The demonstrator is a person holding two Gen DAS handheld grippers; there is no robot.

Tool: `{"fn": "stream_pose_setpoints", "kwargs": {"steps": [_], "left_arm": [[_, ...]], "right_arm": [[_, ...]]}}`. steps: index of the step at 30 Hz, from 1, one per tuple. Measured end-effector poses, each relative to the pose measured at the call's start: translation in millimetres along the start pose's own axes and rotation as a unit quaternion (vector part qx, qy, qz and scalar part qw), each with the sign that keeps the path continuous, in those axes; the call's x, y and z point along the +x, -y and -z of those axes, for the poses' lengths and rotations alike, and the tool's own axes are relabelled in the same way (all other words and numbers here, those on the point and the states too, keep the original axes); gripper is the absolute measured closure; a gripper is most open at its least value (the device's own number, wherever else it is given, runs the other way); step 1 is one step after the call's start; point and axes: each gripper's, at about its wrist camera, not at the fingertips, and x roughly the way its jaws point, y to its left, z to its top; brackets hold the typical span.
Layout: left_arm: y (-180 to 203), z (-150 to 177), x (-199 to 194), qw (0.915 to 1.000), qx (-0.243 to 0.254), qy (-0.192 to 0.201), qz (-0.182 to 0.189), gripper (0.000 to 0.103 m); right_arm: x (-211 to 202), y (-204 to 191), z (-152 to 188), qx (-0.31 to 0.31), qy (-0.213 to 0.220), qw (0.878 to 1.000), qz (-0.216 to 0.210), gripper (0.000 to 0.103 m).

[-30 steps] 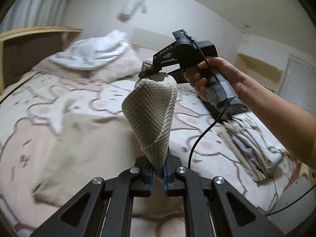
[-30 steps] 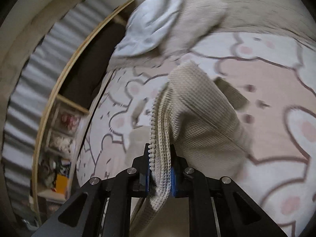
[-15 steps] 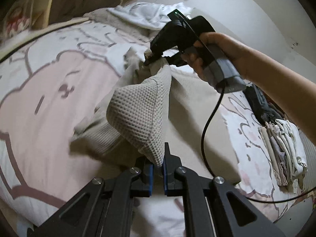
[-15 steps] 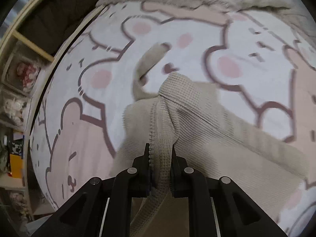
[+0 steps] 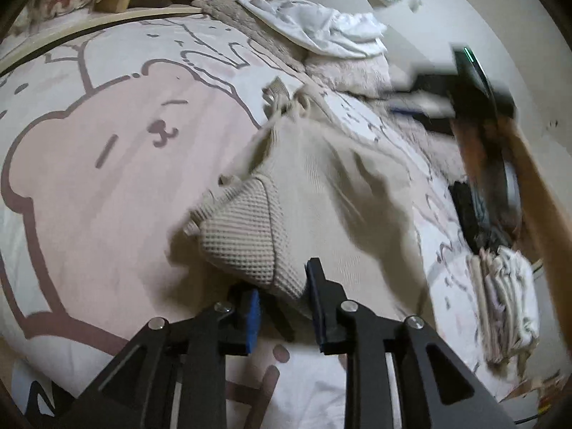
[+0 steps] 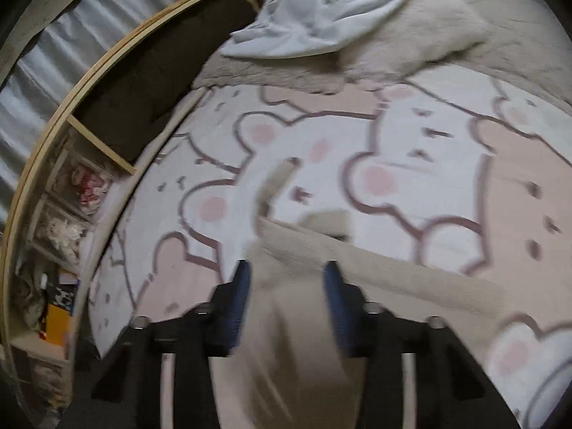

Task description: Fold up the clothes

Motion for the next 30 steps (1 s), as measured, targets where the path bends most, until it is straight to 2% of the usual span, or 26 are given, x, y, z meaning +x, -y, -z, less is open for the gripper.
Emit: {"fn": "stream_pose_setpoints", "kwargs": {"steps": [5, 6, 10, 13, 14, 16, 19, 22, 24, 26, 28, 30], "left_arm": [[-8.6, -18.7, -6.3, 0.9998, -0.013, 0.010, -0.008, 0.078], [-11.7, -20.5, -3.3, 0.9998, -0.016, 0.003, -0.015, 0.078], [-20.1, -20.4, 7.9, 0.9994, -0.015, -0.019, -0.026, 0.078], [-13.5, -18.3, 11.7, 0.9988, 0.018, -0.023, -0.040, 0.076], [-10.6, -17.7, 11.6, 0.9983, 0.030, -0.024, -0.043, 0.075], [-5.1, -16.4, 10.6, 0.9970, 0.051, -0.030, -0.049, 0.070], [-2.9, -13.1, -3.3, 0.9947, 0.066, -0.036, -0.070, 0.053], [-4.7, -14.3, -36.7, 0.9919, 0.081, -0.006, -0.097, 0.052], [1.4, -24.5, -61.3, 0.9904, 0.093, 0.019, -0.100, 0.052], [16.8, -38.2, -66.7, 0.9890, 0.114, 0.019, -0.093, 0.052], [40.7, -54.6, -59.8, 0.9860, 0.145, 0.005, -0.082, 0.053], [63.0, -69.6, -33.9, 0.9871, 0.153, -0.025, -0.040, 0.052]], "right_arm": [[-7.1, 17.8, 55.5, -0.041, -0.037, 0.997, 0.061, 0.071], [-10.3, 20.6, 70.4, -0.044, -0.043, 0.996, 0.067, 0.071], [-25.5, 39.3, 150.2, -0.045, -0.069, 0.994, 0.065, 0.071], [-33.4, 52.6, 210.9, -0.045, -0.090, 0.993, 0.068, 0.071], [-33.8, 59.2, 227.8, -0.046, -0.092, 0.991, 0.084, 0.071], [-48.8, 69.1, 253.6, -0.038, -0.052, 0.994, 0.086, 0.071], [-69.6, 76.0, 266.2, -0.013, -0.057, 0.993, 0.098, 0.071], [-93.1, 64.6, 268.0, -0.054, -0.044, 0.989, 0.127, 0.071], [-108.6, 53.4, 260.6, -0.075, -0.008, 0.990, 0.117, 0.071], [-115.7, 40.0, 248.0, -0.090, 0.023, 0.991, 0.100, 0.070], [-106.7, 30.5, 237.8, -0.101, 0.035, 0.991, 0.081, 0.071], [-84.4, 22.8, 234.4, -0.112, 0.022, 0.991, 0.073, 0.071]]}}
